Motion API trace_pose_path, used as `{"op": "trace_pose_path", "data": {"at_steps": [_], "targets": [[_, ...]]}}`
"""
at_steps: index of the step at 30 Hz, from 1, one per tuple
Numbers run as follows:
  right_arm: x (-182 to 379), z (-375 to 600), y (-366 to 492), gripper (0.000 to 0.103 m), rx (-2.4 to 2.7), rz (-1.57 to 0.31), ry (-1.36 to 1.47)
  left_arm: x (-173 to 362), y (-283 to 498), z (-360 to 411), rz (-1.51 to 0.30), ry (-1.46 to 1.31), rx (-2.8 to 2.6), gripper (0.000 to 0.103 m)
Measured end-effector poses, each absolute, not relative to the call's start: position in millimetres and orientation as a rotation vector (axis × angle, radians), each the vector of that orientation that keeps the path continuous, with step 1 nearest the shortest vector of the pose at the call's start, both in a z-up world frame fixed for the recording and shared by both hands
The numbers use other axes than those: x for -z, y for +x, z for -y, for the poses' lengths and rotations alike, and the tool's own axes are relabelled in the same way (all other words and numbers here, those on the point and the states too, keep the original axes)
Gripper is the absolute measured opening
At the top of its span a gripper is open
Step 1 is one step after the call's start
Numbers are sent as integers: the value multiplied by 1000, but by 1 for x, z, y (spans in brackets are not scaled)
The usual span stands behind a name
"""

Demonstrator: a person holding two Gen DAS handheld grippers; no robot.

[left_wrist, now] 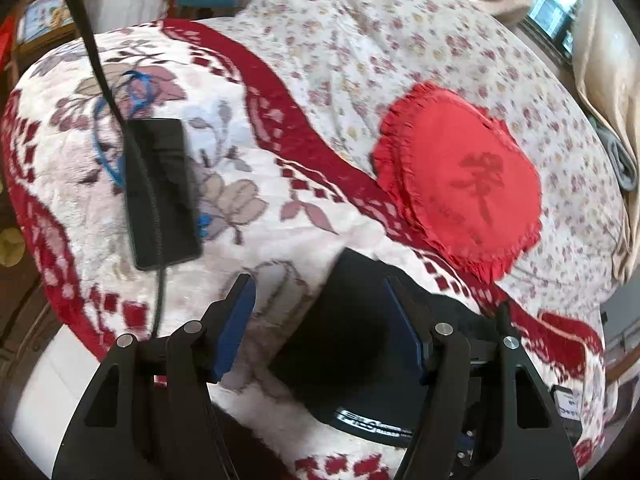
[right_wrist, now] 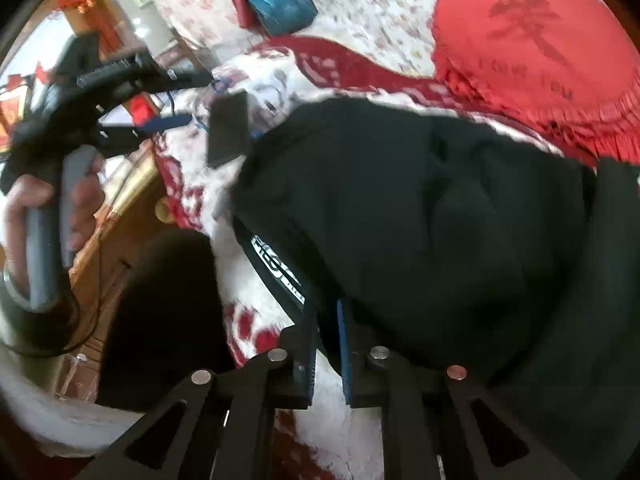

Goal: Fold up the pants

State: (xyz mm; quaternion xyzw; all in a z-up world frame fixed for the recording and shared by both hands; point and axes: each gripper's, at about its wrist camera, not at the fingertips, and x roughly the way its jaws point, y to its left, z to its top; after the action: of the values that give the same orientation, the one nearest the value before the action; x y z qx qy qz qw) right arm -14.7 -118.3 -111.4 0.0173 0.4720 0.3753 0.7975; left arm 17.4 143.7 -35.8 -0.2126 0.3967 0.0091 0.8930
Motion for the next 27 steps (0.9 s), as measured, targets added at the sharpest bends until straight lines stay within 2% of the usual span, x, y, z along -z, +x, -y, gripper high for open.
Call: {"op": "trace_pose_path", "data": {"at_steps": [3,4,9,16,19,23,27], "targets": [[84,154,-13,41,-776,-955,117,44,20,-120,-852,-382,29,65],[73,169,-11,45,-738,-929,142,51,23,-109,-871,-352,48,65],[43,245,39,49,-431,-882,188,83,33,-79,-956,-300,74,65],[89,273,136,49,-188,-1076,181,94,36,-70,-977,-240,52,65],[88,308,134,50,-141,-1049,263,96,38,-74,-977,-255,55,65],[97,344,124,51,-95,-1068,297,100,44,-72,-972,-255,37,75],[115,351,130,51,-160,-1096,405,100,46,-66,-975,-237,22,76]]}}
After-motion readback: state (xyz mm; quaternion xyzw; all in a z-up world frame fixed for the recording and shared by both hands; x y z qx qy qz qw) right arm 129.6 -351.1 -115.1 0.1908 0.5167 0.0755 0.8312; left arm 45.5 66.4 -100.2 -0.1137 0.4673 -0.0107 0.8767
